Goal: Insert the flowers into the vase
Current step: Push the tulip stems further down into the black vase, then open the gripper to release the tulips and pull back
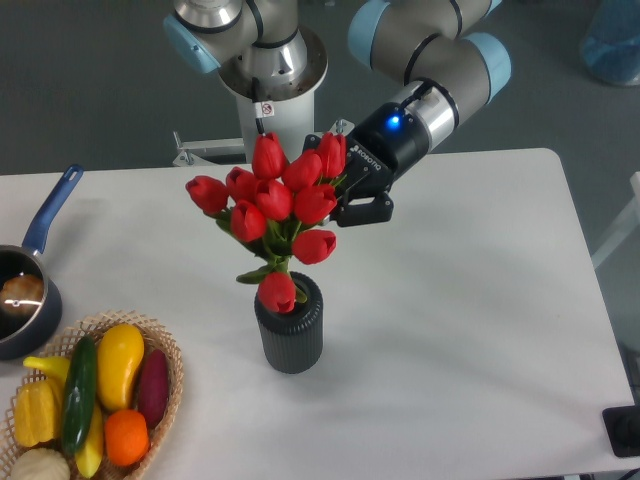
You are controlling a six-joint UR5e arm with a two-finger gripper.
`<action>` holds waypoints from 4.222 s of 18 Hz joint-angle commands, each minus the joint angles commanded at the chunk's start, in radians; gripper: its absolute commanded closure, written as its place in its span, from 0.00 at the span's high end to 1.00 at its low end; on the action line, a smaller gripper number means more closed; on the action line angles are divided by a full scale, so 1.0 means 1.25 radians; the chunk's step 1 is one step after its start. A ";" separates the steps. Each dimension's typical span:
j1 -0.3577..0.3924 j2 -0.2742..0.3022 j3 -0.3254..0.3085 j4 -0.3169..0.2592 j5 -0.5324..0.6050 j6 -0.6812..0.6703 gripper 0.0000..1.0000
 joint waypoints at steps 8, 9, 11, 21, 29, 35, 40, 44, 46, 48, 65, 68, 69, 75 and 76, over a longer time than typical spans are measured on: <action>0.005 -0.022 -0.029 0.017 0.005 0.014 0.16; 0.008 -0.022 -0.033 0.017 0.006 0.015 0.16; 0.013 -0.022 -0.039 0.017 0.007 0.015 0.16; 0.021 -0.027 -0.061 0.020 0.048 0.021 0.16; 0.018 -0.059 -0.078 0.020 0.052 0.040 0.16; 0.024 -0.059 -0.098 0.020 0.052 0.045 0.16; 0.022 -0.059 -0.102 0.019 0.079 0.045 0.18; 0.020 -0.059 -0.103 0.020 0.080 0.045 0.21; 0.020 -0.059 -0.103 0.020 0.080 0.047 0.22; 0.020 -0.060 -0.101 0.020 0.082 0.047 0.27; 0.029 -0.059 -0.113 0.021 0.126 0.075 0.98; 0.046 -0.024 -0.134 0.020 0.252 0.080 1.00; 0.054 -0.003 -0.141 0.019 0.307 0.079 1.00; 0.085 0.055 -0.146 -0.032 0.371 0.069 1.00; 0.087 0.061 -0.147 -0.032 0.382 0.069 1.00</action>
